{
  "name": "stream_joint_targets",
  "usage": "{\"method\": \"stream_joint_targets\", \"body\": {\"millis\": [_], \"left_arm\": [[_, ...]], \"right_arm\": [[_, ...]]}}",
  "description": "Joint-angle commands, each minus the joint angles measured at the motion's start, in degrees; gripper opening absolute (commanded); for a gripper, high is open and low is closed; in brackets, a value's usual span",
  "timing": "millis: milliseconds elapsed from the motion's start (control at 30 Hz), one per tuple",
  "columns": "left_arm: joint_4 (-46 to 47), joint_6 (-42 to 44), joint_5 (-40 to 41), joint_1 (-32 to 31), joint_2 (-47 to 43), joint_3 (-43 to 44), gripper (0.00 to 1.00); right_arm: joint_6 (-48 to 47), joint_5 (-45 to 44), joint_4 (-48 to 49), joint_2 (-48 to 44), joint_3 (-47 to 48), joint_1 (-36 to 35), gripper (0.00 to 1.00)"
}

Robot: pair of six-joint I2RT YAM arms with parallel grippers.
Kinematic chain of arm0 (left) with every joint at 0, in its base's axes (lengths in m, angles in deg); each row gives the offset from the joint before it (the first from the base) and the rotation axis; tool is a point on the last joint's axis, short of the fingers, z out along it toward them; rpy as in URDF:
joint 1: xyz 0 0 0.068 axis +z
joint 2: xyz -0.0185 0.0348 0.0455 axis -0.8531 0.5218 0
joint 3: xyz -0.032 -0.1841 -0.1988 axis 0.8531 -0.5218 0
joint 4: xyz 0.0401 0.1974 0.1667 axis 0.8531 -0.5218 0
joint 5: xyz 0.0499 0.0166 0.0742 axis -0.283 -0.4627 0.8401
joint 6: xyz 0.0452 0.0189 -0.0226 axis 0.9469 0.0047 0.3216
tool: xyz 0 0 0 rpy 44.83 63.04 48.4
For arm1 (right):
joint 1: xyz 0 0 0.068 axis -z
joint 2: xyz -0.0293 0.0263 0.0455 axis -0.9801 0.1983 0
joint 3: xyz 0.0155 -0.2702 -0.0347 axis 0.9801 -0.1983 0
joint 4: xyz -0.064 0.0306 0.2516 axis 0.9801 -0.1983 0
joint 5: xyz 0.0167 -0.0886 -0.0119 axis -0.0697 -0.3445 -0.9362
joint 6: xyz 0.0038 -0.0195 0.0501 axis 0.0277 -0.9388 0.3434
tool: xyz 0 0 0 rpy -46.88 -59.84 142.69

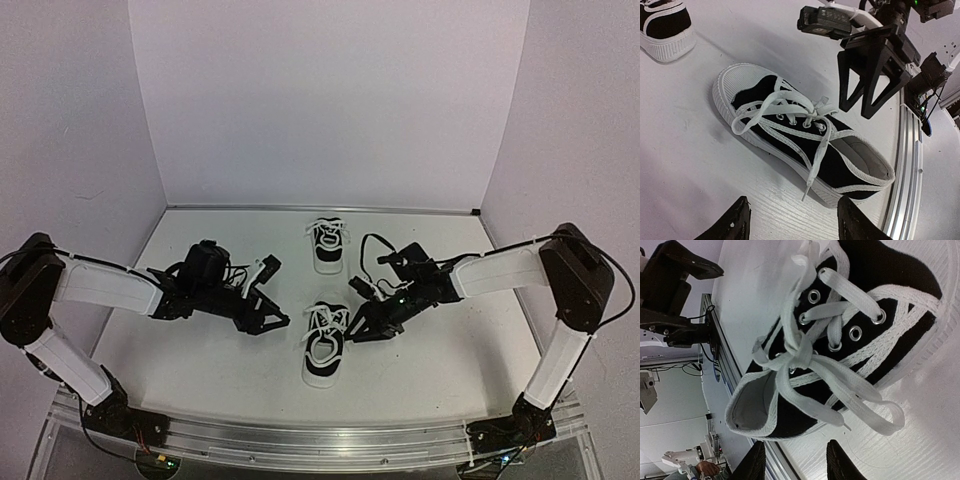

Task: Tie the shoes

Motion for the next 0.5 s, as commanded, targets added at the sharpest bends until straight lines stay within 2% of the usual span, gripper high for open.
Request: {"method": "stream_joint_targets", "body": {"millis": [0, 300, 467], "left_arm": [[3.3, 0.9, -2.5, -0.4, 1.1, -0.1, 0.59], [4.0, 1.4, -2.0, -0.8, 1.9, 0.3, 0.59], [3.8, 1.7, -1.4, -0.8, 1.8, 0.2, 0.59]], "right_arm": [[0.3, 0.0, 2.9, 3.1, 2.3, 0.0, 0.40], [1.1, 2.6, 6.0, 7.7, 4.8, -0.5, 0.41], [2.9, 6.5, 7.2, 6.2, 5.1, -0.5, 0.30]]}}
